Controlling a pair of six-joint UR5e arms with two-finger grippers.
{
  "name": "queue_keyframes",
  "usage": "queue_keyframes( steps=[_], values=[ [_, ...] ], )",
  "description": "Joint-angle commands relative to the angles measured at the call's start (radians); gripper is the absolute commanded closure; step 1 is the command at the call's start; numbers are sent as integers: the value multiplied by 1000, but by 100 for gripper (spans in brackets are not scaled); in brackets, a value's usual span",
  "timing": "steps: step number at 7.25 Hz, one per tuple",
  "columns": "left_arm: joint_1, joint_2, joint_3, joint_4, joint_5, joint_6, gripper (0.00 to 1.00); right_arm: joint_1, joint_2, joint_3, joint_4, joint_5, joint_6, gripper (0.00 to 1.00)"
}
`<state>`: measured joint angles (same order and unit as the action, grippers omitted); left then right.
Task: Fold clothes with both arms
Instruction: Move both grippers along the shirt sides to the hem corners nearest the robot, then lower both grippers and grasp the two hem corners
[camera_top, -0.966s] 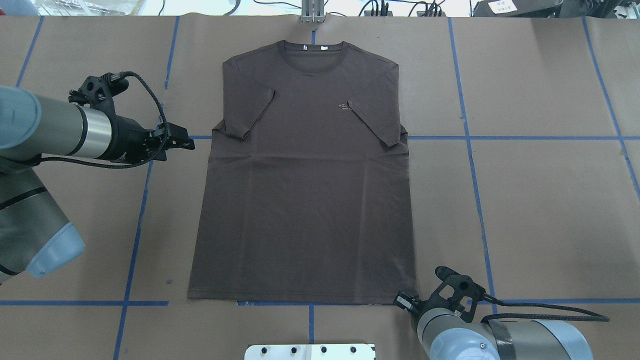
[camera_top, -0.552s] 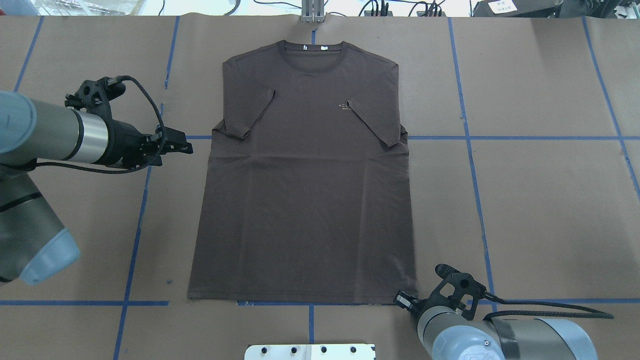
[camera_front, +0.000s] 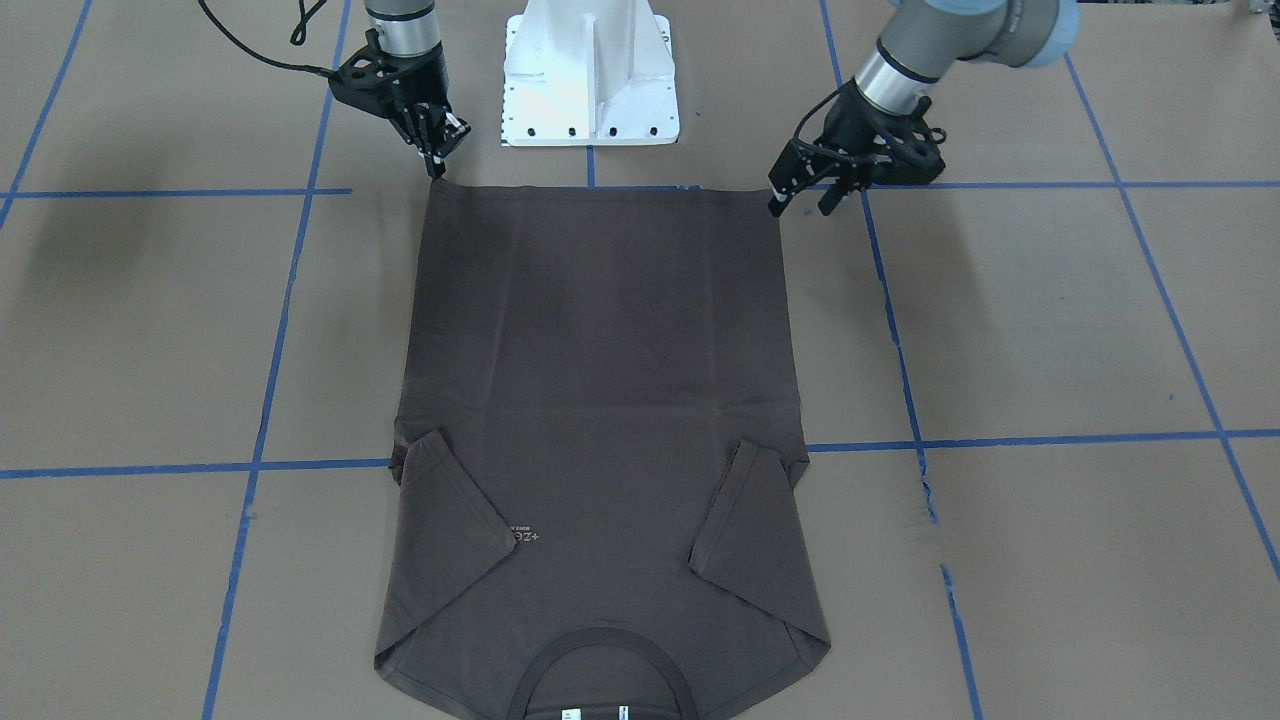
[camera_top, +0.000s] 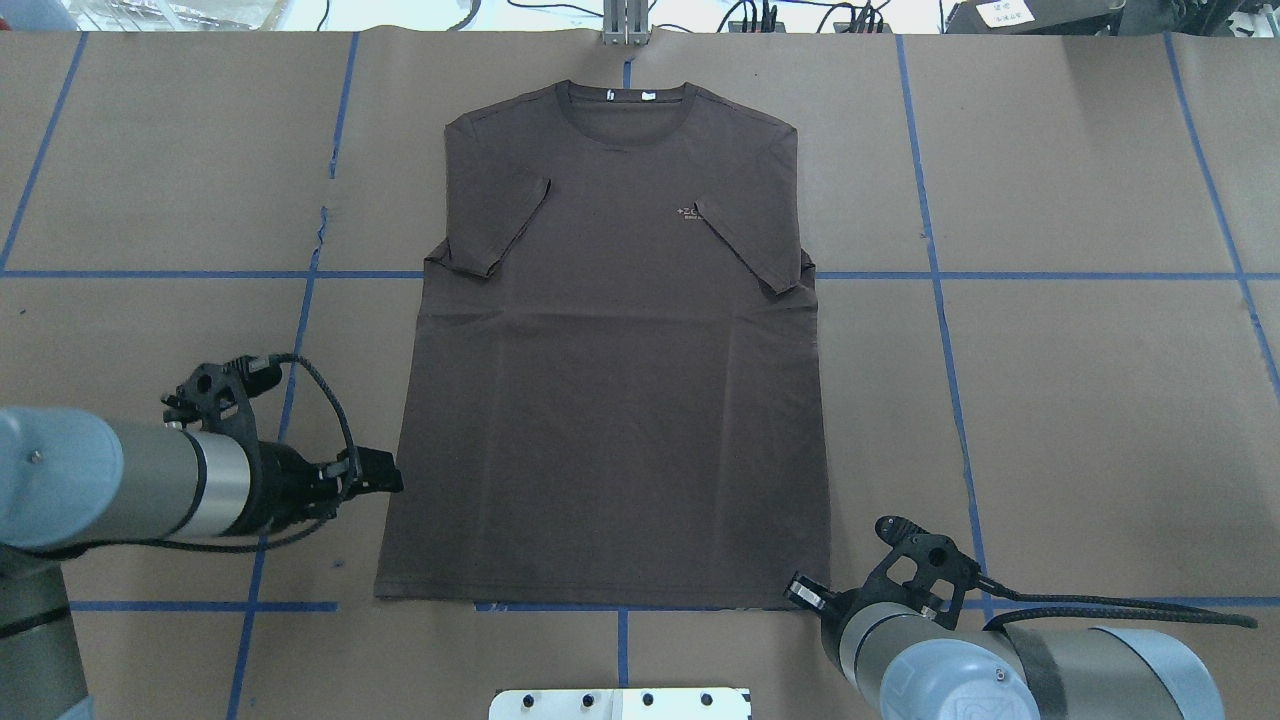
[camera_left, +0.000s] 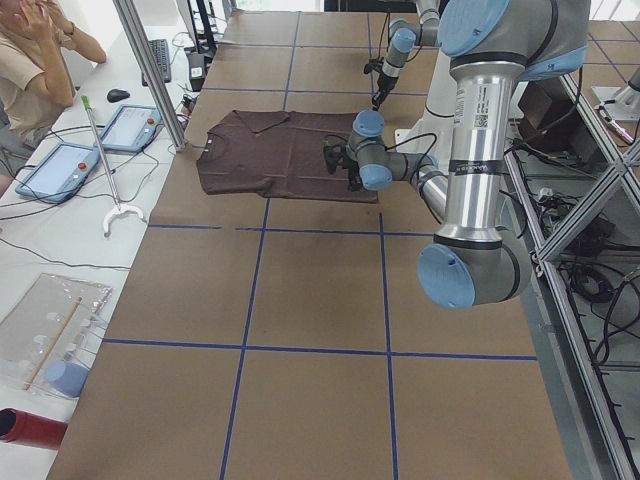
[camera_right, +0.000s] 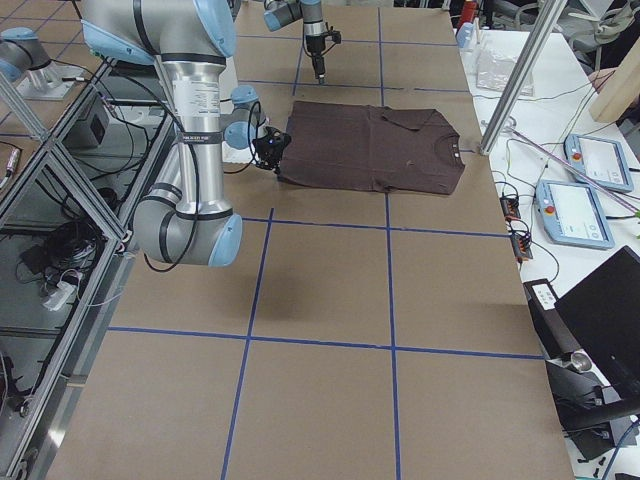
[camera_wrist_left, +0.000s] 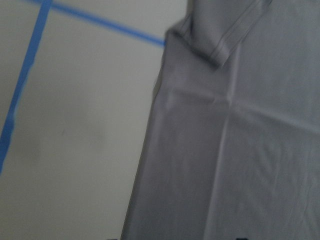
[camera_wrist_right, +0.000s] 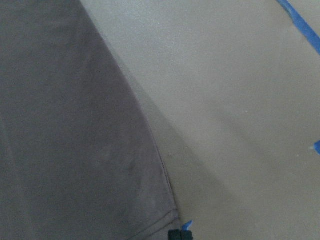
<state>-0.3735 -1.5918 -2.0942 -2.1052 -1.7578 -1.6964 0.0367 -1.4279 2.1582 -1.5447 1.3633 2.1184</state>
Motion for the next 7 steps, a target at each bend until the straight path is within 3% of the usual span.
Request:
queue_keyframes(
  steps=[1,7],
  values=[
    [181,12,-18,115,147,-165,22,6,1,3,0,3,0,100],
    [188,-54,16,212,150,-157,31,25,0,3,-2,3,0,100]
  ],
)
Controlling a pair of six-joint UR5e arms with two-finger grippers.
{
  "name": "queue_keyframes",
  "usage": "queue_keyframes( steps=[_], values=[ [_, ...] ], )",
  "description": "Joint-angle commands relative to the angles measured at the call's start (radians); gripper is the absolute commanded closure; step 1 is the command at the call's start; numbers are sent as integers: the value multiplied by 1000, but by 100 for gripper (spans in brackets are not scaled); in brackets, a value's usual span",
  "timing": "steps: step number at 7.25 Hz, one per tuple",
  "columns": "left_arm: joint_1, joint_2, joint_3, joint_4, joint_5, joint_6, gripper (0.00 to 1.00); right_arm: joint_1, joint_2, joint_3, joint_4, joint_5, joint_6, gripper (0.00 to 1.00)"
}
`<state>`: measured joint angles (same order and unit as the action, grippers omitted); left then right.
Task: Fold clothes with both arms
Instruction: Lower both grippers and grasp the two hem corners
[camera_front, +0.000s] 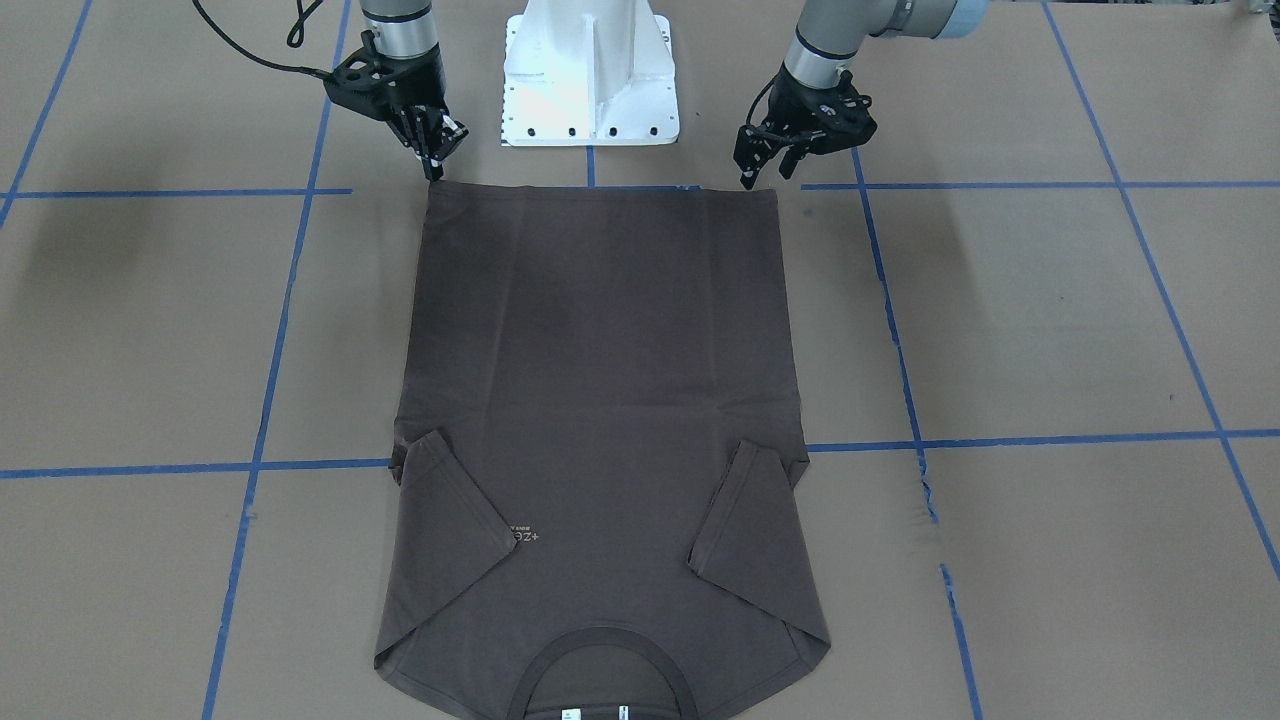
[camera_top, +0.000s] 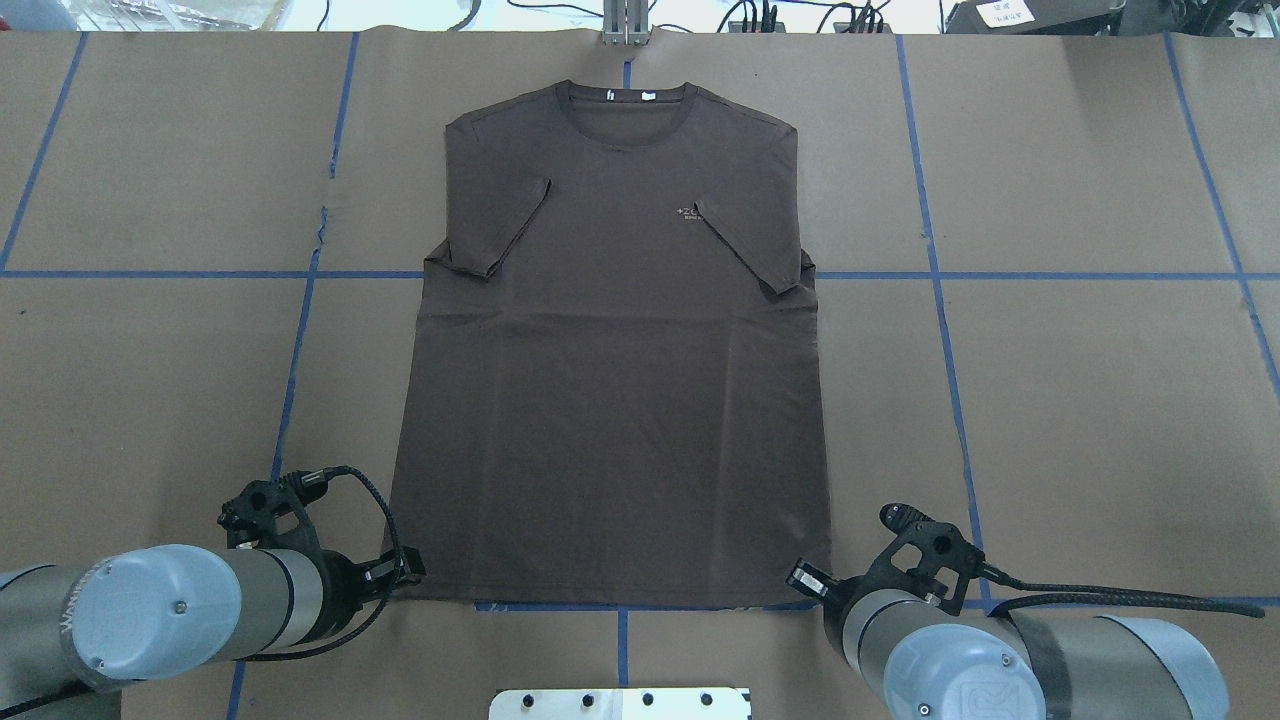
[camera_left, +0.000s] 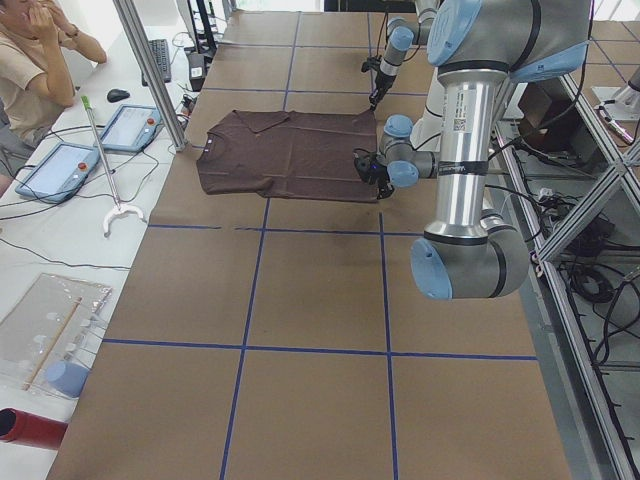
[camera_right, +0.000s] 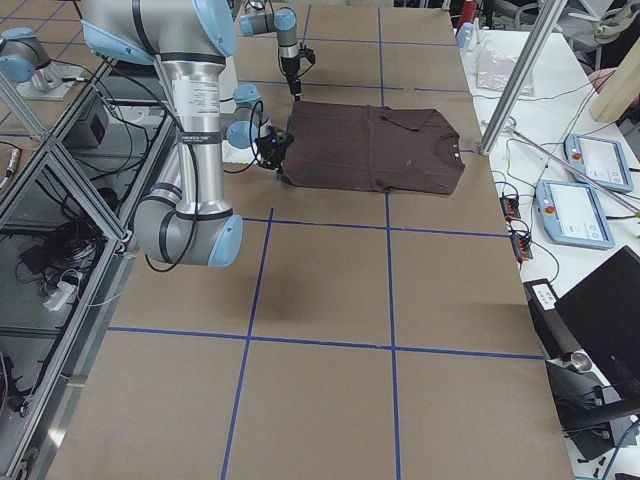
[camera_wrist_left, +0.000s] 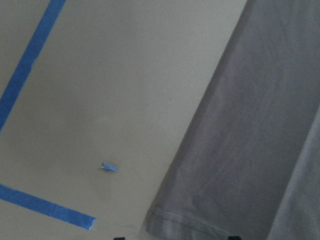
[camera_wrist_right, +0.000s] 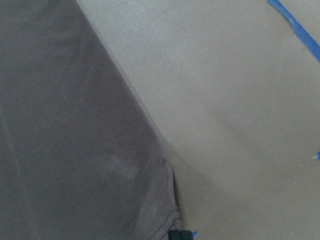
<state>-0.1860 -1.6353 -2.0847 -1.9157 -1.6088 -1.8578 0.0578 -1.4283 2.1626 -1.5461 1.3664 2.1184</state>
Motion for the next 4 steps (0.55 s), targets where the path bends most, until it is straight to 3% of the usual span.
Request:
queue_keyframes(
  steps=[1,4],
  values=[
    [2,-20,21,24,1,5,32,4,0,-1,0,0,0,100],
    [3,-20,43,27,1,5,39,4,0,-4,0,0,-2,100]
  ],
)
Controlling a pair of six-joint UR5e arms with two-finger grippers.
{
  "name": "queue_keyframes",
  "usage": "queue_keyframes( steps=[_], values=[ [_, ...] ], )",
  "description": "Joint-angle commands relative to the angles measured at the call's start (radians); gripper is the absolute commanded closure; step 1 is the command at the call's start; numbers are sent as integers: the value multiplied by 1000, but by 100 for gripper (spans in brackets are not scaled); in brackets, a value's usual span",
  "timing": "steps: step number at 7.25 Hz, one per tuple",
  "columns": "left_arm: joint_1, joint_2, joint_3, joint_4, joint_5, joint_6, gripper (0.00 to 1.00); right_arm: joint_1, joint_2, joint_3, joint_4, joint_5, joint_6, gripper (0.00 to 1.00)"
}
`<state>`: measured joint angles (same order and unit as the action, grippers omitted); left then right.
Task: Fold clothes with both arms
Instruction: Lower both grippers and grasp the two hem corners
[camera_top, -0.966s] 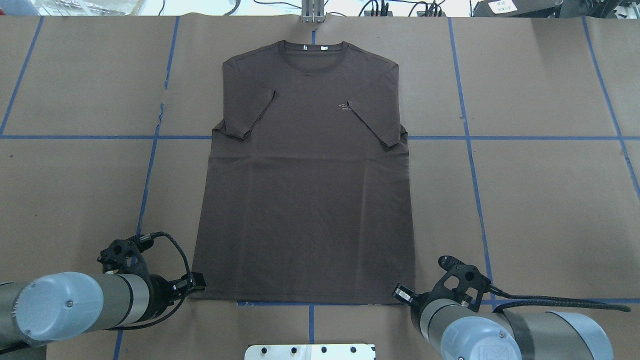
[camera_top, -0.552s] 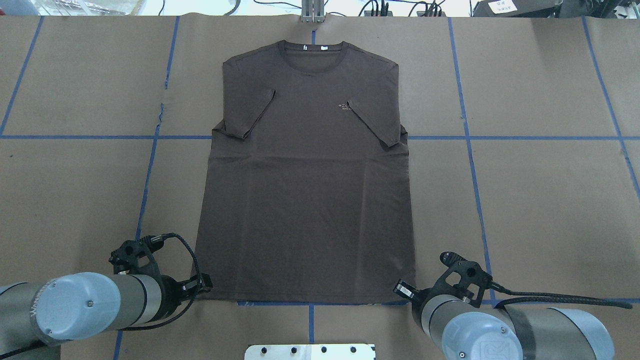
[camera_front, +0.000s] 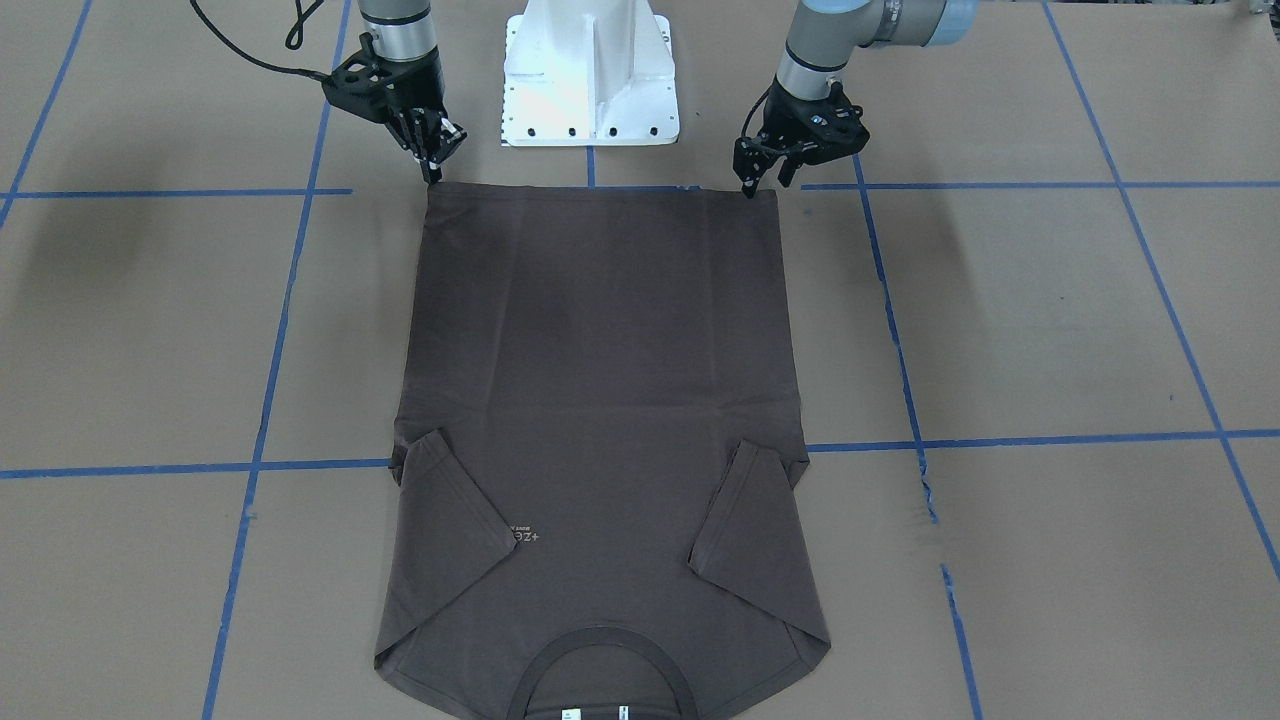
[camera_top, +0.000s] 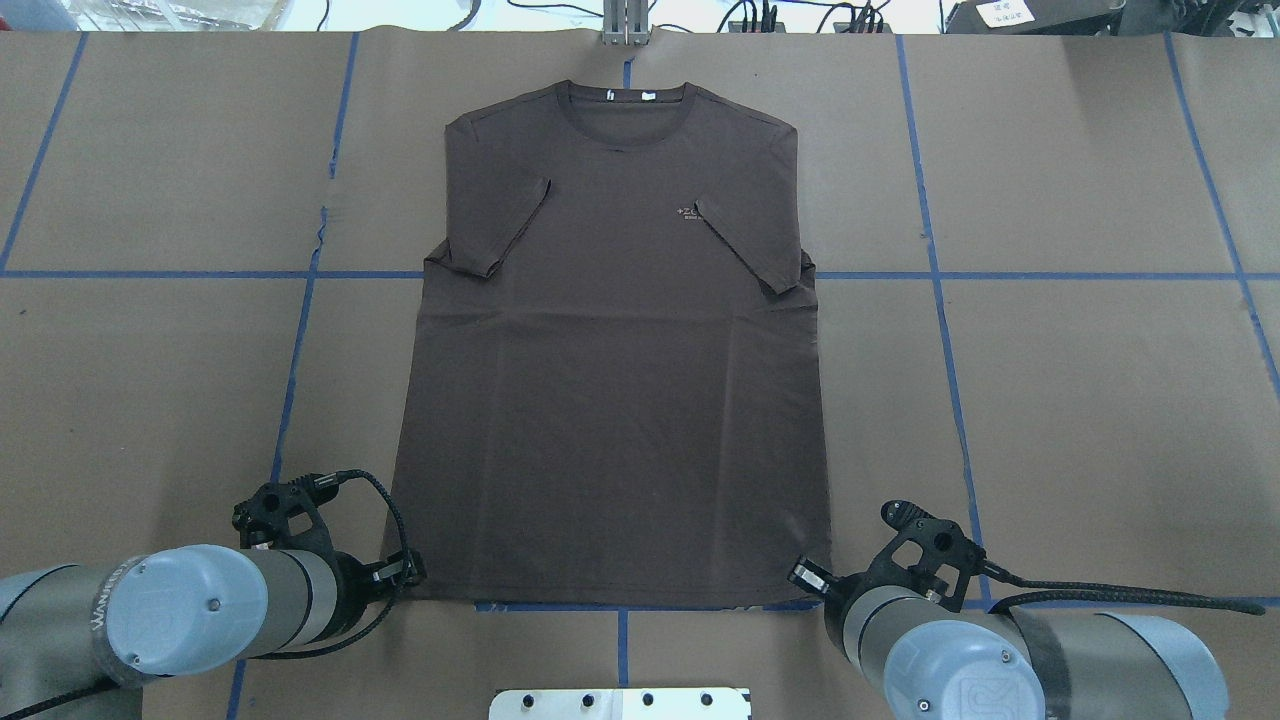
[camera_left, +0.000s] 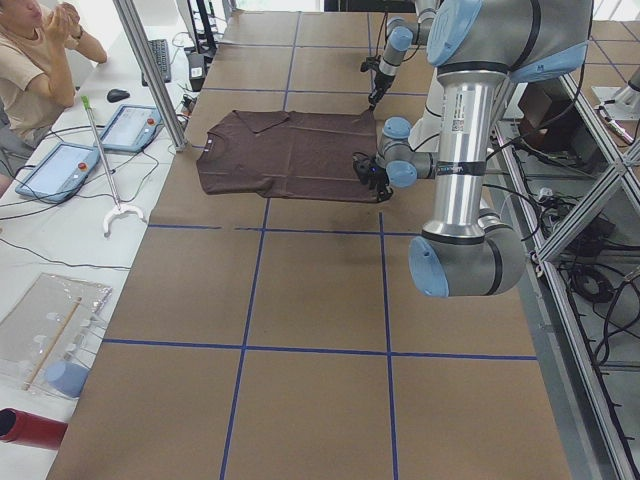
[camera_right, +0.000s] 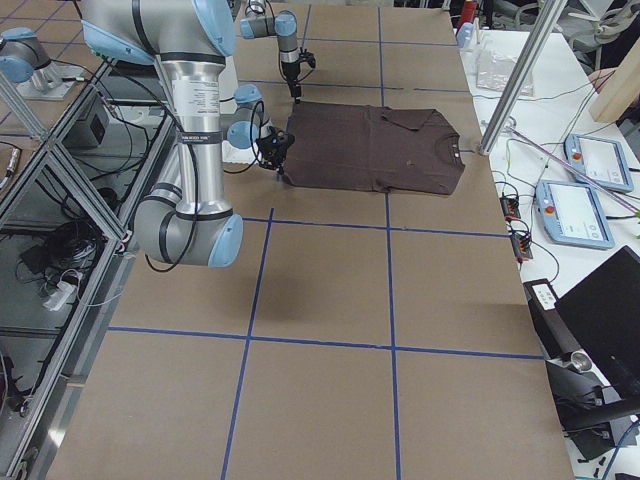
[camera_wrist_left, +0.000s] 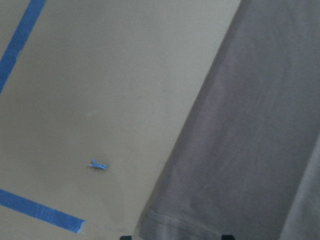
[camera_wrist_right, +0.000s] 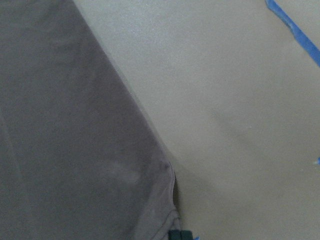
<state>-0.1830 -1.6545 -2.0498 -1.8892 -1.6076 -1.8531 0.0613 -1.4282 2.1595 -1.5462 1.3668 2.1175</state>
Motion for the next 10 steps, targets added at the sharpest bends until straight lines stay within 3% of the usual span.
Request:
queue_keyframes(
  steps=[1,4,10],
  values=[
    [0,-1,10,1,-1,0,40,0,2,0,0,0,1,100],
    [0,-1,7,4,-8,2,64,0,2,0,0,0,-1,100],
    [2,-1,20,4,-8,2,57,3,2,3,0,-2,1,100]
  ],
)
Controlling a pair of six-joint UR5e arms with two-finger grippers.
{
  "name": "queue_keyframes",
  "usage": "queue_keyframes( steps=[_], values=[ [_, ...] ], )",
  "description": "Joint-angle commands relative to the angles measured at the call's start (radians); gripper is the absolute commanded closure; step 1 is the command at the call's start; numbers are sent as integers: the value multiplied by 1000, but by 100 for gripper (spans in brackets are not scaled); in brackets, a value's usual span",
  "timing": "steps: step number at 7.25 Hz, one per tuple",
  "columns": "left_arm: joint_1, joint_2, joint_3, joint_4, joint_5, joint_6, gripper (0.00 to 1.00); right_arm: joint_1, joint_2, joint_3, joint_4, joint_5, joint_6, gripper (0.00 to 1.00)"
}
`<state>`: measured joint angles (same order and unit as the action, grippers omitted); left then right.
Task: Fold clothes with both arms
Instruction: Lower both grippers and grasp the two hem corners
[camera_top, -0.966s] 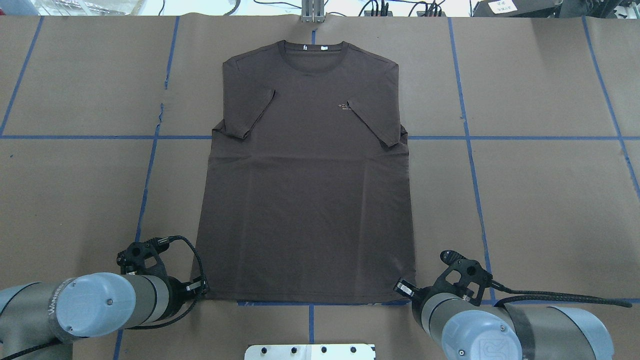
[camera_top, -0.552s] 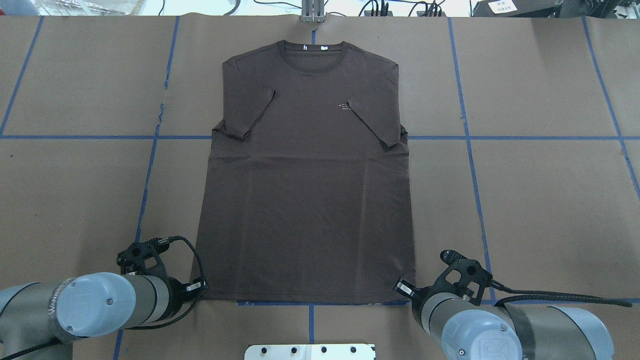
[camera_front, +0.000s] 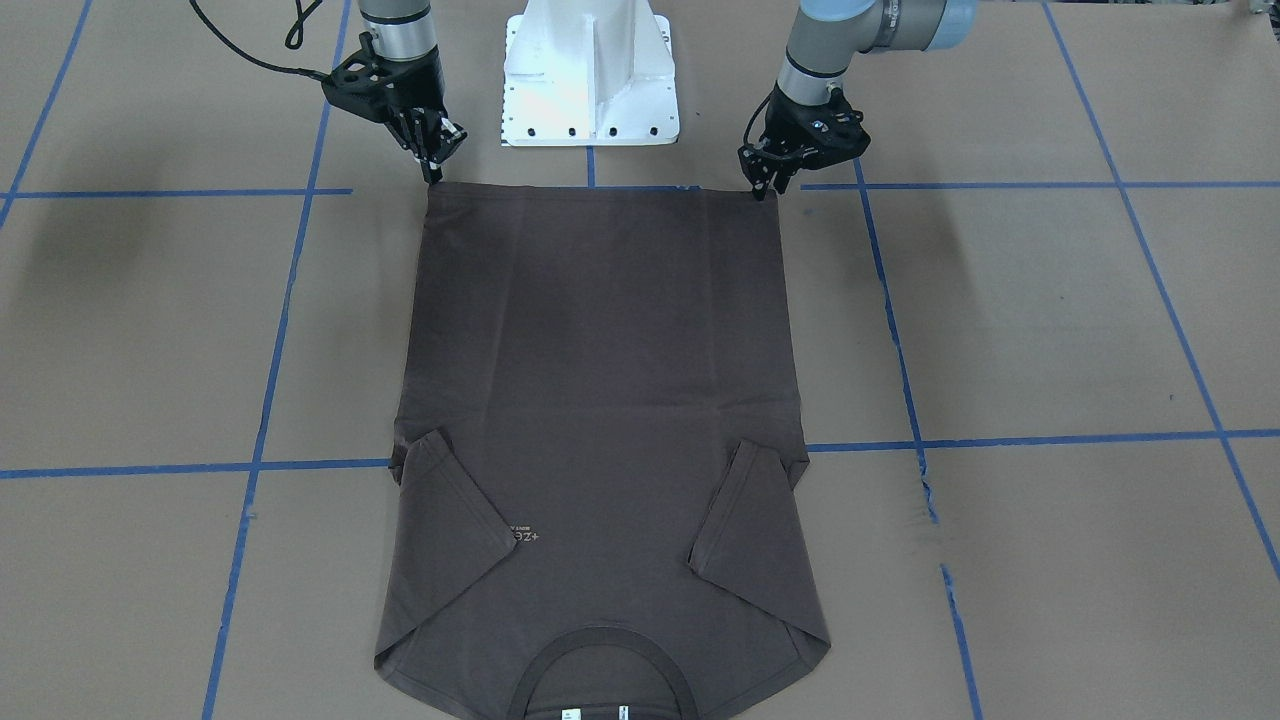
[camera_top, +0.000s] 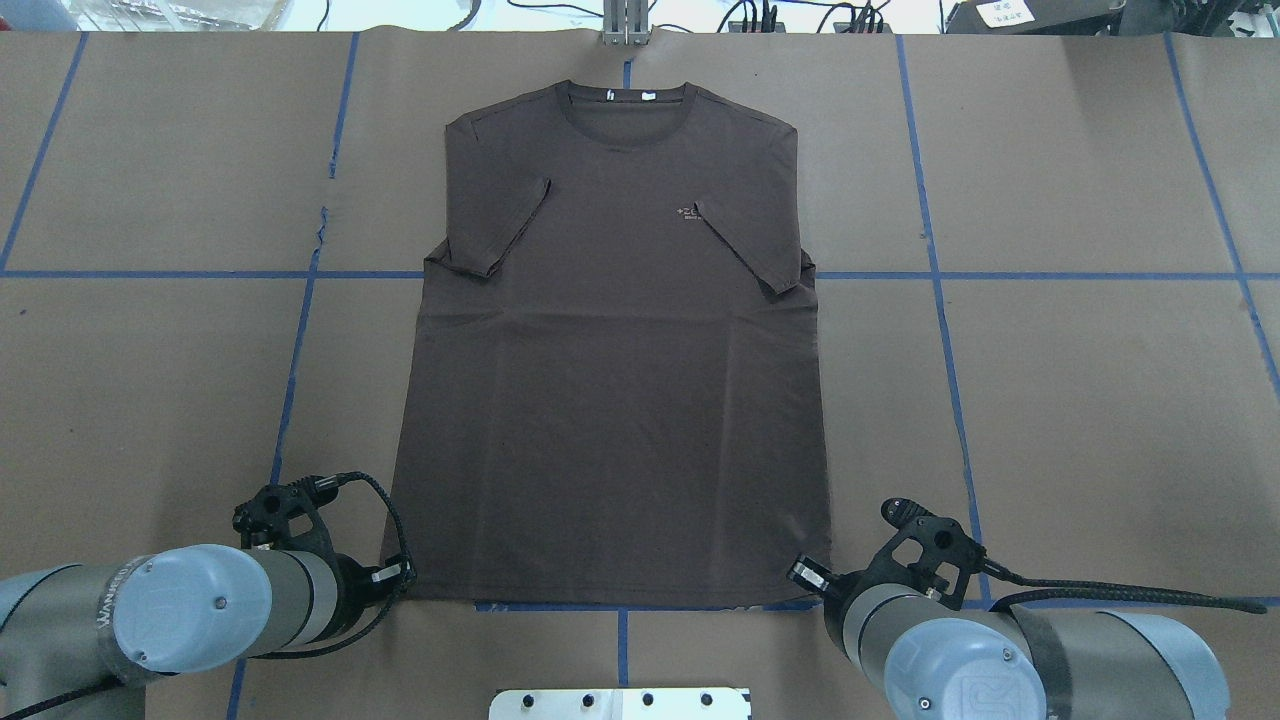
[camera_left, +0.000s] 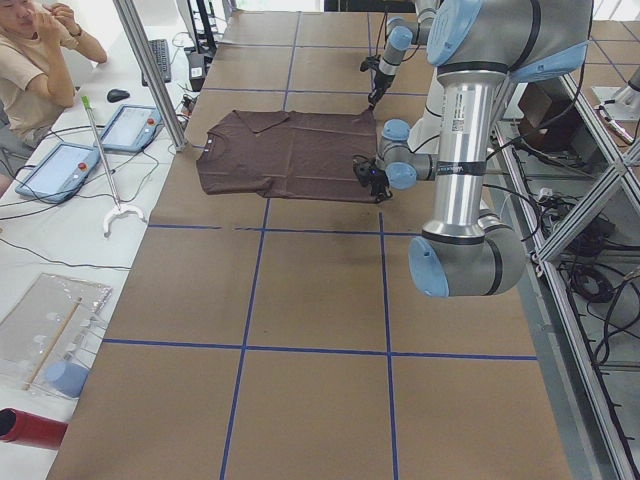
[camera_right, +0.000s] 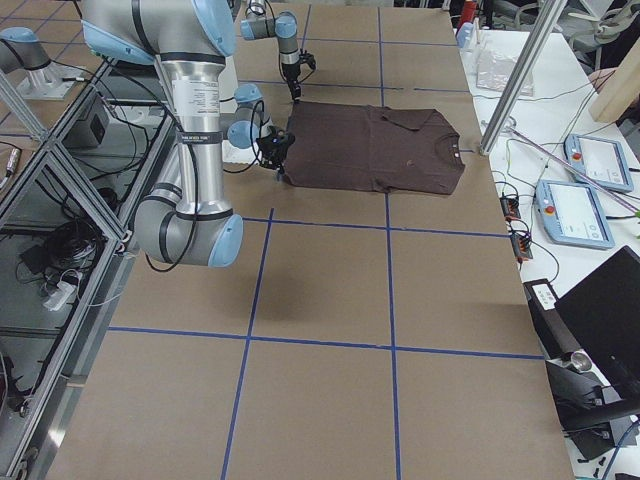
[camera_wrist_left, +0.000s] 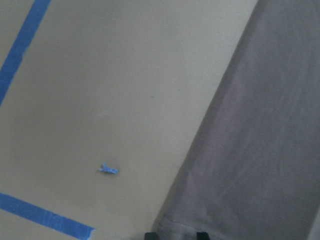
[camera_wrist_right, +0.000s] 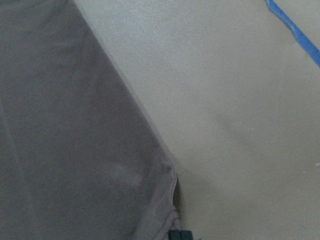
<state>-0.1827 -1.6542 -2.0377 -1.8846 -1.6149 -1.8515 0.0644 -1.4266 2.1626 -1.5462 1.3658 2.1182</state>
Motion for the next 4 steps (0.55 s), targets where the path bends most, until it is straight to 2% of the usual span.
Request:
queue_keyframes(
  steps=[1,2,3,4],
  values=[
    [0,-3,17,-1,-2,0,59,0,0,0,0,-1,0,100],
    [0,-9,13,-1,-5,0,87,0,0,0,0,-1,0,100],
    [-7,-9,-16,5,-13,33,100,2,0,0,0,-1,0,100],
    [-9,-15,-38,50,-42,87,100,2,-2,0,0,-1,0,100]
  ],
)
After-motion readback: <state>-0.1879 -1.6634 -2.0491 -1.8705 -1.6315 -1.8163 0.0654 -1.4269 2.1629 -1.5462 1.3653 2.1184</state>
